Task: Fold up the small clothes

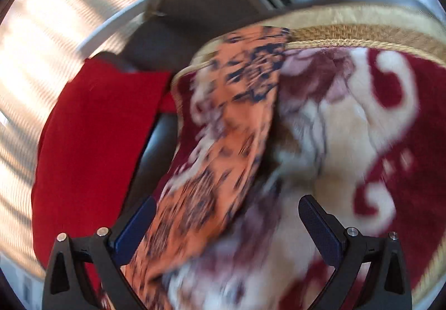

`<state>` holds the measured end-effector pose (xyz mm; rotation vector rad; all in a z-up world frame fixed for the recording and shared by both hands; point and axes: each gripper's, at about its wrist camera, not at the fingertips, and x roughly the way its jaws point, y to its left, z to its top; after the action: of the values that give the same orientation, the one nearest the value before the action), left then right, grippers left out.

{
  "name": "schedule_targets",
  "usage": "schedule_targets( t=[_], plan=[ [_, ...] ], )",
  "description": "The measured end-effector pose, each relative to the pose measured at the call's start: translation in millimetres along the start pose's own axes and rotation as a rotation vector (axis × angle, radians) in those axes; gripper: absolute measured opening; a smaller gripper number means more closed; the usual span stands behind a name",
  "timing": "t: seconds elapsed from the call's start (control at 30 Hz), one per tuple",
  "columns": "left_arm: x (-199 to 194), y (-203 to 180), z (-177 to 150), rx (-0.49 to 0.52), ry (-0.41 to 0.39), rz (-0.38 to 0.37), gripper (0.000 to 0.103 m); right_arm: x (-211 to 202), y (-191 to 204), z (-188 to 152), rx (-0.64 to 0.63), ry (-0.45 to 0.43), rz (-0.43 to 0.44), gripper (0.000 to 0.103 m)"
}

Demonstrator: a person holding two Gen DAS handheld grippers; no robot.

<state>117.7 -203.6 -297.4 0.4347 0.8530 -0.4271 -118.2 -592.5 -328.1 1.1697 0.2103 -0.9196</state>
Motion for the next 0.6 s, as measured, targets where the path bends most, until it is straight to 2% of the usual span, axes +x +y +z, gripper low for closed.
schedule_targets(
  t=[0.07,0.1,0.2,0.3,0.33,0.37,0.4,0.43,0.53,0.6],
  plan=[
    [3,5,1,-0.032,0.002,-0.035,0.103,21,-13,24,0.057,-0.034,-0.028,0.102],
    [5,8,0,-0.05,0.0,-0.054,0.103,35,-16,37,0.079,-0.05,0.002,0.1],
    [10,18,-7,-0.108,-0.006,-0.116,0.103,62,-25,71,0.146,-0.109,0.036,0.081],
    [23,29,-11,-0.189,0.019,-0.196,0.103,80,-37,94,0.26,-0.187,0.09,0.08],
    [25,32,-12,-0.209,0.032,-0.22,0.103,80,-31,97,0.251,-0.196,0.082,0.062],
    [27,33,-12,-0.217,0.04,-0.232,0.103,77,-23,99,0.211,-0.204,0.093,0.036],
    [28,35,-11,-0.224,0.065,-0.254,0.103,81,-14,106,0.165,-0.198,0.097,0.004],
    [27,37,-11,-0.215,0.081,-0.266,0.103,84,-4,115,0.118,-0.205,0.091,0.004],
    [19,45,-3,-0.176,0.108,-0.261,0.103,82,39,132,0.03,-0.212,0.166,0.004],
    [3,57,0,-0.191,0.032,-0.206,0.103,76,73,130,-0.04,-0.193,0.237,0.004]
  ],
)
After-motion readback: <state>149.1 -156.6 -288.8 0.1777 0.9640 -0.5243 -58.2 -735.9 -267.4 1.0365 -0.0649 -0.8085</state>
